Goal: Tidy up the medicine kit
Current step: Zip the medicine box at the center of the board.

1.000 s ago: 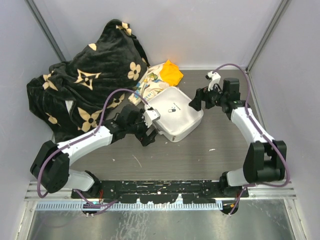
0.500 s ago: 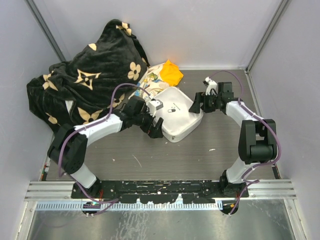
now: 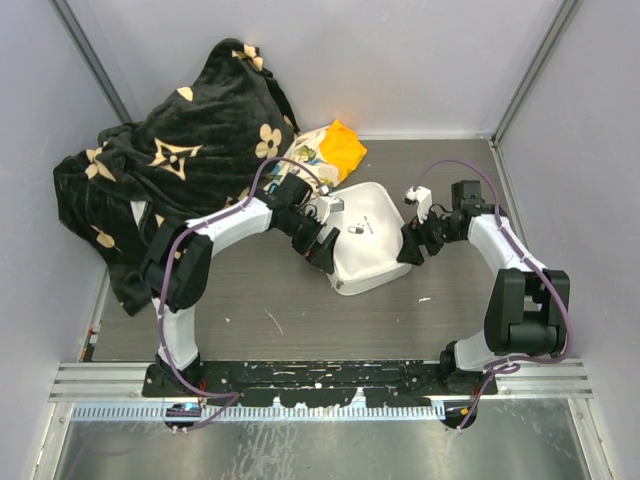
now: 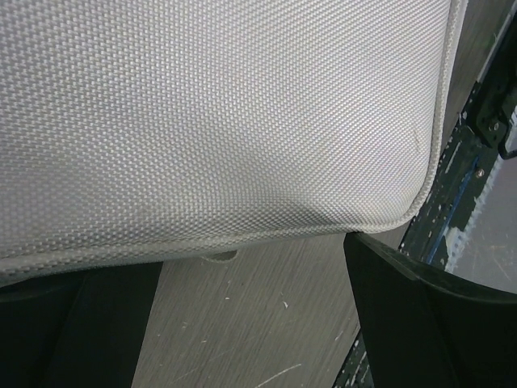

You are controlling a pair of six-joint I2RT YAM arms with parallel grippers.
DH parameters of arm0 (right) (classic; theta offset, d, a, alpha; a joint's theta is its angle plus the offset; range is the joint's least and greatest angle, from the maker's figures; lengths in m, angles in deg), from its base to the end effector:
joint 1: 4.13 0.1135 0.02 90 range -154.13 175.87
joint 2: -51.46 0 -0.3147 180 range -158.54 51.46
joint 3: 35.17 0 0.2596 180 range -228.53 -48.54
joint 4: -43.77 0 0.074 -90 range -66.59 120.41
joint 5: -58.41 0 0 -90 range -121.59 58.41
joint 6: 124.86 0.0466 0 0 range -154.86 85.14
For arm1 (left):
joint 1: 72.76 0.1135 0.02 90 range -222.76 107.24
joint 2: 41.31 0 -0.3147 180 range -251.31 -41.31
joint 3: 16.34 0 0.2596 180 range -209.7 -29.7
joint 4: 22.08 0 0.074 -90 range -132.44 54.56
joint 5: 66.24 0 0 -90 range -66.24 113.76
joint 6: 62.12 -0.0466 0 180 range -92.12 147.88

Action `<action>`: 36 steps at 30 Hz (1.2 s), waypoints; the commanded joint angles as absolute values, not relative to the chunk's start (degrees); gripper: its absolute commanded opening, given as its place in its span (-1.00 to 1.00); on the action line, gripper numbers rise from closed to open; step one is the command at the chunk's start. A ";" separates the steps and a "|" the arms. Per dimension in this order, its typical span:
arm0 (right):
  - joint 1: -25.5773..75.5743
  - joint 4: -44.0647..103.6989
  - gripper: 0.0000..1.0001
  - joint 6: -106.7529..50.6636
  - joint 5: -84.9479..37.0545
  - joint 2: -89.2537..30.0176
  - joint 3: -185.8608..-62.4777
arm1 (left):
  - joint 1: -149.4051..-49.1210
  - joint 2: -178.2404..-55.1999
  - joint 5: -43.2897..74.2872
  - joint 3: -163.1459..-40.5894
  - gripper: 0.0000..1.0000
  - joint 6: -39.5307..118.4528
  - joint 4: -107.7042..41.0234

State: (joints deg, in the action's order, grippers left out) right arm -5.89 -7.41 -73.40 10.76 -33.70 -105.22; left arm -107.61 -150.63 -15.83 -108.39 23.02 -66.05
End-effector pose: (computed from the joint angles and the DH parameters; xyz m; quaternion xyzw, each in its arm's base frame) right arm 0.2885 0.0225 0.2601 -0.3583 0.8426 0.2659 0.3016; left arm 0.3317 -0.2672 0.2371 0.3887 0.8287 -0.3773 0.1408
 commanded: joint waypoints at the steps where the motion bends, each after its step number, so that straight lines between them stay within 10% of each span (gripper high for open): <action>1: -2.90 -29.10 0.60 -91.72 28.28 -29.84 -104.50 | -109.44 -156.20 -17.38 -120.35 0.89 23.16 -60.42; 19: -2.69 -26.64 0.87 -92.56 25.49 -22.83 -100.27 | -109.45 -170.11 -8.49 -144.01 0.96 25.84 -65.63; 36: -2.01 -19.43 0.70 -78.01 16.71 -14.24 -105.86 | -95.98 -141.06 -18.20 -113.60 0.96 7.85 -56.48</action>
